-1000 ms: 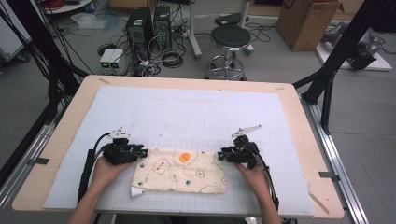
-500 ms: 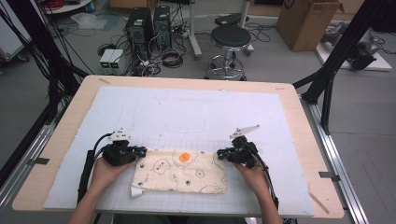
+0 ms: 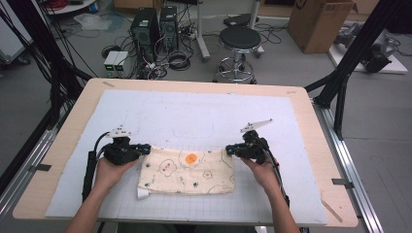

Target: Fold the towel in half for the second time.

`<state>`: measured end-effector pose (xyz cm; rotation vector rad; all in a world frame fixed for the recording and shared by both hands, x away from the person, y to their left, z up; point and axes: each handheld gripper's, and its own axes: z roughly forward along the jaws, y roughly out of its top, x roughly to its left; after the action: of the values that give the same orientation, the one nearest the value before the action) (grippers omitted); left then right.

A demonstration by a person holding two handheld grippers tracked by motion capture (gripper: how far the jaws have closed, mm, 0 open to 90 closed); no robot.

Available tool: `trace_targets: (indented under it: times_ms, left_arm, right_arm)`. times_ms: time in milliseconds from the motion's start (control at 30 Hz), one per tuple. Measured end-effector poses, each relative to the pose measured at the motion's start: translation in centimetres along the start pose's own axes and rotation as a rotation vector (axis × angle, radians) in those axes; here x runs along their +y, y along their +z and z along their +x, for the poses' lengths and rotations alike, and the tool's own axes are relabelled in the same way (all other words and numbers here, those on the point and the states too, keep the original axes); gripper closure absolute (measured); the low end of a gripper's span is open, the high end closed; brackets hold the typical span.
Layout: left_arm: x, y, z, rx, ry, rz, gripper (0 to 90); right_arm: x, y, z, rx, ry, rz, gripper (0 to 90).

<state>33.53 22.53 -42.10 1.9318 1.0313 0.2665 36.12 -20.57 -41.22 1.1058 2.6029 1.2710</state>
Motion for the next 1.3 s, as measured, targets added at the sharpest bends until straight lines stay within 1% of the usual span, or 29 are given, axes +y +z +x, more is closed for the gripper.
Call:
trace_targets:
  times_ms: [100,167,233,300,367,400,433,500,567,600,633,667,700,733,800,867,933,967,1000,1067,1167,1300]
  left_arm:
    - [0.9,0.2,0.3,0.001,0.002,-0.028,83.2]
    - [1.4,0.4,0.6,0.015,0.007,-0.014,83.2]
    - [1.9,0.7,0.8,0.022,-0.004,-0.033,83.1]
    - [2.5,0.9,1.0,0.030,-0.009,-0.042,83.1]
    - [3.1,1.1,1.2,0.048,0.009,-0.033,83.1]
    - [3.4,1.2,1.1,0.055,0.003,-0.038,83.1]
    - [3.9,1.2,1.2,0.060,0.011,-0.033,83.1]
    - [4.5,1.4,1.4,0.074,0.011,-0.034,83.1]
    - [4.8,1.6,1.8,0.079,-0.002,-0.050,83.0]
    - [4.8,1.8,2.2,0.081,-0.014,-0.060,82.9]
    - [4.6,2.0,2.5,0.080,-0.033,-0.060,82.8]
    - [4.5,2.3,2.8,0.084,-0.043,-0.046,82.7]
    - [4.4,2.6,2.9,0.087,-0.040,-0.032,82.7]
    - [4.2,2.9,3.0,0.097,-0.039,-0.019,82.7]
    - [4.1,3.3,3.0,0.103,-0.042,-0.017,82.7]
    - [4.0,3.5,2.9,0.101,-0.045,-0.029,82.7]
    - [4.0,3.4,3.0,0.100,-0.041,-0.031,82.8]
    - [4.0,3.3,3.1,0.095,-0.043,-0.031,82.7]
    - [4.0,3.2,3.2,0.092,-0.049,-0.038,82.7]
    - [3.9,3.1,3.0,0.094,-0.044,-0.040,82.7]
    - [3.6,2.9,2.8,0.088,-0.037,-0.045,82.7]
    - [3.3,2.7,2.9,0.079,-0.046,-0.037,82.7]
  right_arm:
    - [0.7,-0.2,-0.5,-0.010,0.012,-0.001,85.1]
    - [1.2,-0.2,-0.9,-0.021,0.022,-0.001,85.1]
    - [1.7,-0.3,-1.3,-0.026,0.035,-0.006,85.1]
    - [2.3,-0.2,-1.7,-0.039,0.038,-0.001,85.1]
    - [2.9,-0.2,-2.1,-0.045,0.048,0.011,85.1]
    - [3.2,-0.2,-2.2,-0.051,0.053,0.004,85.1]
    - [3.5,-0.2,-2.4,-0.050,0.054,0.001,85.1]
    - [4.1,-0.3,-2.9,-0.059,0.058,-0.009,85.1]
    - [4.4,-0.4,-3.3,-0.056,0.081,-0.019,85.1]
    - [4.4,-0.3,-3.6,-0.056,0.085,-0.036,85.1]
    - [4.3,-0.1,-3.8,-0.052,0.105,-0.041,85.1]
    - [4.1,0.2,-4.2,-0.047,0.122,-0.033,85.1]
    - [3.9,0.6,-4.4,-0.047,0.137,-0.019,85.1]
    - [3.8,0.9,-4.6,-0.048,0.141,-0.012,85.1]
    - [3.5,1.5,-5.0,-0.047,0.164,-0.005,85.1]
    - [3.4,1.7,-5.2,-0.045,0.181,-0.009,85.1]
    - [3.4,1.7,-5.3,-0.043,0.185,-0.020,85.1]
    - [3.4,1.6,-5.4,-0.038,0.179,-0.029,85.1]
    - [3.4,1.4,-5.4,-0.031,0.189,-0.037,85.1]
    - [3.4,1.3,-5.4,-0.019,0.185,-0.053,85.1]
    - [3.4,1.2,-5.1,-0.010,0.181,-0.046,85.0]
    - [3.4,1.0,-4.9,-0.006,0.178,-0.050,85.0]
